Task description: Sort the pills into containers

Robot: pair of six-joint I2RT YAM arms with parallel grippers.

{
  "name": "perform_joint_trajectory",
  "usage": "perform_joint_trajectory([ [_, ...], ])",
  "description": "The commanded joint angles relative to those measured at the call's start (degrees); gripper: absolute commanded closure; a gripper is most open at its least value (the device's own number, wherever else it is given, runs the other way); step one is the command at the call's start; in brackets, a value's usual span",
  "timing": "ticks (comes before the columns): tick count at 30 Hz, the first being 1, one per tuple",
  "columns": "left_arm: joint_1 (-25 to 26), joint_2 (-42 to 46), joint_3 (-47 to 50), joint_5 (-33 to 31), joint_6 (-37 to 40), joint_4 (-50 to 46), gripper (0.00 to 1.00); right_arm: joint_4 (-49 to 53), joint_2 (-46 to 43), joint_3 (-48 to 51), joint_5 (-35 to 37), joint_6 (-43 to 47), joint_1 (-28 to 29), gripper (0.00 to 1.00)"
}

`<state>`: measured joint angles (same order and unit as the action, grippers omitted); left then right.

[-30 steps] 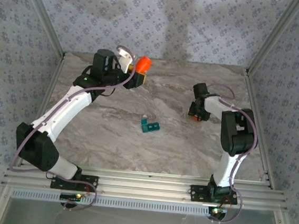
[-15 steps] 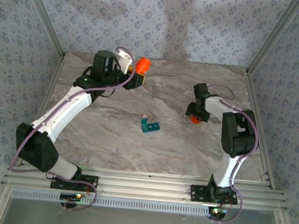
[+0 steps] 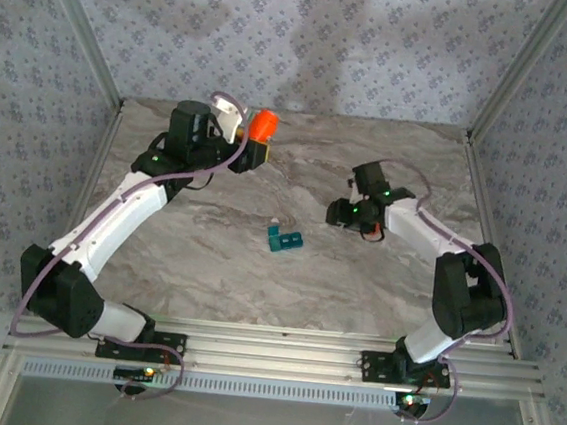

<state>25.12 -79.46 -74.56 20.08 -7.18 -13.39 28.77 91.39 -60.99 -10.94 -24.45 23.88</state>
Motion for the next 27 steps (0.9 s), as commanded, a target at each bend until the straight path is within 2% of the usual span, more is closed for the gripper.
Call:
perform_joint_trajectory([
  [1, -0.3, 2.8, 1.1, -1.5, -2.0, 2.5, 1.0, -1.3, -1.0, 2.3, -5.1, 1.1, 4.5, 0.54],
  [6, -0.2, 4.3, 2.1, -2.5, -3.1, 2.7, 1.0, -3.6, 1.0, 3.7, -6.1, 0.6, 11.3, 0.65],
  [12, -0.2, 6.1, 3.3, -3.6, -3.3, 2.2, 1.0, -6.9, 6.0, 2.9, -6.5, -0.8, 16.0, 0.75],
  [16, -0.2, 6.9, 3.6, -4.0, -3.3, 1.7, 1.0, -7.9, 9.1, 1.3, -6.9, -1.4, 17.3, 0.78],
  [27, -0.2, 8.0, 4.0, -4.7, -2.3, 0.5, 1.0, -8.1, 14.2, -3.5, -7.2, -1.8, 18.4, 0.79],
])
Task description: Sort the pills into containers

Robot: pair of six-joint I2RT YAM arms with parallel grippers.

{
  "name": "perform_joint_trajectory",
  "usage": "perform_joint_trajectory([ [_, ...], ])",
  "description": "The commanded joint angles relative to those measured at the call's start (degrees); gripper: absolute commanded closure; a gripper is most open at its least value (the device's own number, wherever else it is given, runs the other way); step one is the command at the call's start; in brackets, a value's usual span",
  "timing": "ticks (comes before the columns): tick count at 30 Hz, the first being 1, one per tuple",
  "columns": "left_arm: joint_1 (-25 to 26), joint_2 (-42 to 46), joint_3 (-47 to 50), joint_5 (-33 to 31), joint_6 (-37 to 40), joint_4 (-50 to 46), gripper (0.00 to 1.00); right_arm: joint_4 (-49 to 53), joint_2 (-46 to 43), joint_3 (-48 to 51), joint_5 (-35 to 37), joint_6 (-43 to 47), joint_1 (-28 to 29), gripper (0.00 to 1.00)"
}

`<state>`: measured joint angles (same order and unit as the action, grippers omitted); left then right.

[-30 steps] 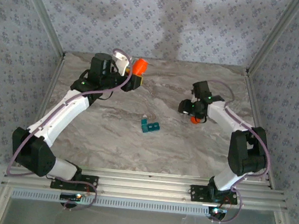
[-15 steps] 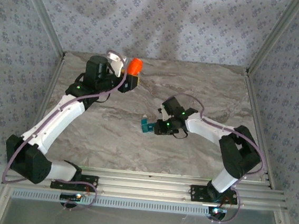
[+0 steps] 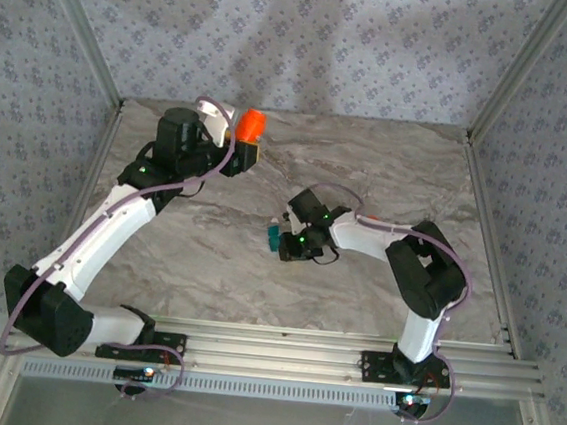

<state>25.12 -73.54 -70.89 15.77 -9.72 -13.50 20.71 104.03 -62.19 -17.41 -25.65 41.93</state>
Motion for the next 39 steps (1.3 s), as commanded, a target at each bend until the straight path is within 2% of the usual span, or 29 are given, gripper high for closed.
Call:
perform_joint_trajectory([
  [1, -0.2, 2.1, 0.3, -0.4, 0.3, 0.6, 1.0, -0.1, 1.9, -2.6, -0.7, -0.6, 0.3, 0.79],
  [13, -0.3, 2.1, 1.3, -0.5, 0.5, 1.3, 1.0, -0.8, 5.7, -7.3, -1.4, -2.6, -1.2, 0.8],
  [19, -0.4, 1.6, 1.4, -0.5, 0.5, 1.9, 1.0, -1.3, 7.8, -10.6, -3.5, -4.1, -2.2, 0.79],
  [23, -0.7, 1.4, 1.4, -0.5, 0.4, 2.2, 1.0, 1.8, 6.2, -11.5, -6.1, -2.0, -2.9, 0.8],
  [31, -1.0, 1.7, 1.9, -0.8, 0.2, 2.9, 1.0, 4.1, -2.9, -7.5, -9.2, -0.9, -9.7, 0.8],
  [34, -1.0, 2.0, 2.3, -0.9, 0.2, 2.7, 1.0, 4.8, -1.8, -9.3, -9.0, -1.0, -13.1, 0.8],
  [39, -1.1, 2.8, 3.4, -1.5, 0.2, 2.3, 1.0, 8.4, 5.2, -17.7, -7.7, -0.6, -16.5, 0.8],
])
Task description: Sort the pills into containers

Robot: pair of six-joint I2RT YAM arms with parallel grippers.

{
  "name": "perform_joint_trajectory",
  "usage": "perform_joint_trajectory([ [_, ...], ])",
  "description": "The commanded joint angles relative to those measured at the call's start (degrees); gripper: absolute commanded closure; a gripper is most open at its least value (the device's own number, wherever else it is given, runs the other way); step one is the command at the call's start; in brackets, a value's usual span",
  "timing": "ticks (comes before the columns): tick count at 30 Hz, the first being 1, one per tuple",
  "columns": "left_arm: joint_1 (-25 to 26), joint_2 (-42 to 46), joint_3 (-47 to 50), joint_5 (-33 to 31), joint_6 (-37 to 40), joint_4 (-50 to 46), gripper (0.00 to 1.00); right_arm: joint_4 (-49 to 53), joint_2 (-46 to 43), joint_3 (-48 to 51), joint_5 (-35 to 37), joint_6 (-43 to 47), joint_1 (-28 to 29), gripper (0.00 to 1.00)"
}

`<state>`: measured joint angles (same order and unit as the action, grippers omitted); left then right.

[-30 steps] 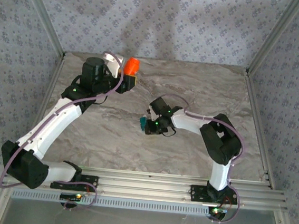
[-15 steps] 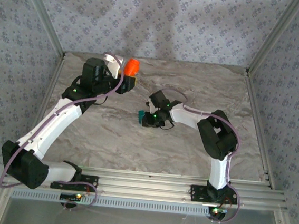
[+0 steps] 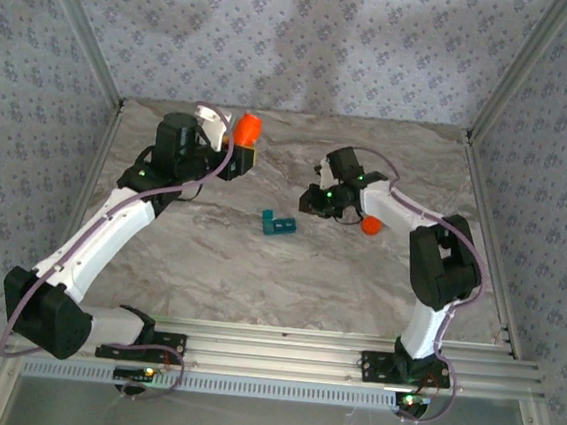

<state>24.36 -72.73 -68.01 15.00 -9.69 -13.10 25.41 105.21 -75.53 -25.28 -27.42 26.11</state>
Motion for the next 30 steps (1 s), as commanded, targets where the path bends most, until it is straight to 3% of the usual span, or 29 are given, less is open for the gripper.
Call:
perform_joint_trajectory([
  [1, -0.4, 2.0, 0.6, -0.8, 0.2, 1.8, 1.0, 4.4, 5.5, -6.1, 0.1, 1.2, -1.0, 0.8],
  [11, -0.4, 1.9, 0.8, -1.3, -0.3, 1.1, 1.0, 7.9, 16.8, -17.0, -1.5, 2.7, -0.1, 0.8],
  [30, -0.4, 0.9, 0.5, -1.7, -0.9, 1.3, 1.0, 8.8, 18.5, -15.5, -6.4, 6.4, 1.0, 0.81],
])
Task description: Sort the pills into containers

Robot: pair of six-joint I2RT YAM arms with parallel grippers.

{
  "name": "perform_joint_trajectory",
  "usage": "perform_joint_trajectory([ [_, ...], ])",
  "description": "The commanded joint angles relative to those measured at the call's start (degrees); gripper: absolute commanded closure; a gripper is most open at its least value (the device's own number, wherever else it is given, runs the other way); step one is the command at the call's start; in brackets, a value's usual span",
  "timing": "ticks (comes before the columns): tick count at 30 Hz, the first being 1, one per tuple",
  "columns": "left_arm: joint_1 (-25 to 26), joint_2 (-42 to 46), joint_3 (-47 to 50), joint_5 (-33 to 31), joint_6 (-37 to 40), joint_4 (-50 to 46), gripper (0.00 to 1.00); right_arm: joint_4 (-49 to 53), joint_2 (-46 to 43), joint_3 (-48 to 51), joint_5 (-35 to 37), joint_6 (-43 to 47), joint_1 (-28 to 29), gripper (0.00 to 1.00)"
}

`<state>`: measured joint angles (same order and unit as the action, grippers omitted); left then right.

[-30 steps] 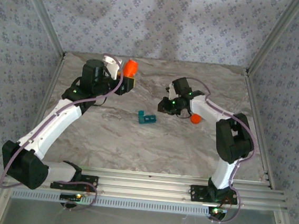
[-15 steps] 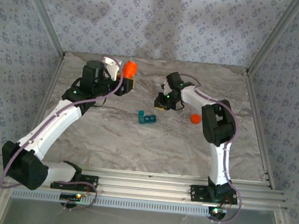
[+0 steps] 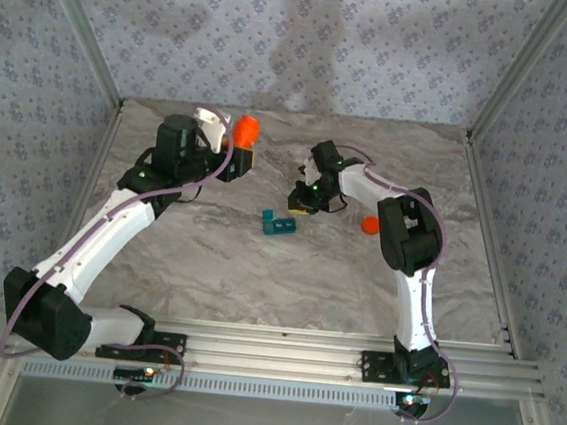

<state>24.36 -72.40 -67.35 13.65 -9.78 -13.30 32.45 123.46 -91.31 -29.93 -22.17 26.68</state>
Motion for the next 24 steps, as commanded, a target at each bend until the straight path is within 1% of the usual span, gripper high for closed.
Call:
perform_joint_trajectory([
  [1, -0.4, 0.6, -0.1, -0.3, -0.9, 1.5, 1.0, 1.7, 0.2, 0.6, -1.8, 1.2, 0.6, 0.81],
  [8, -0.4, 0.7, -0.1, -0.2, -0.5, 1.6, 1.0, 1.7, -0.5, 2.3, -1.8, 1.6, 1.5, 0.82],
  [18, -0.5, 1.6, 0.9, -0.2, -0.1, 1.8, 1.0, 0.3, -4.0, 7.5, -1.3, 0.5, 2.2, 0.83],
  [22, -0.5, 2.1, 1.7, 0.4, -0.5, 1.9, 1.0, -0.5, -6.3, 8.9, -0.8, -0.7, 0.8, 0.81],
  [24, -0.5, 2.5, 2.0, 0.9, -0.8, 2.0, 1.0, -0.5, -8.1, 9.3, -0.5, -1.3, -0.4, 0.77],
])
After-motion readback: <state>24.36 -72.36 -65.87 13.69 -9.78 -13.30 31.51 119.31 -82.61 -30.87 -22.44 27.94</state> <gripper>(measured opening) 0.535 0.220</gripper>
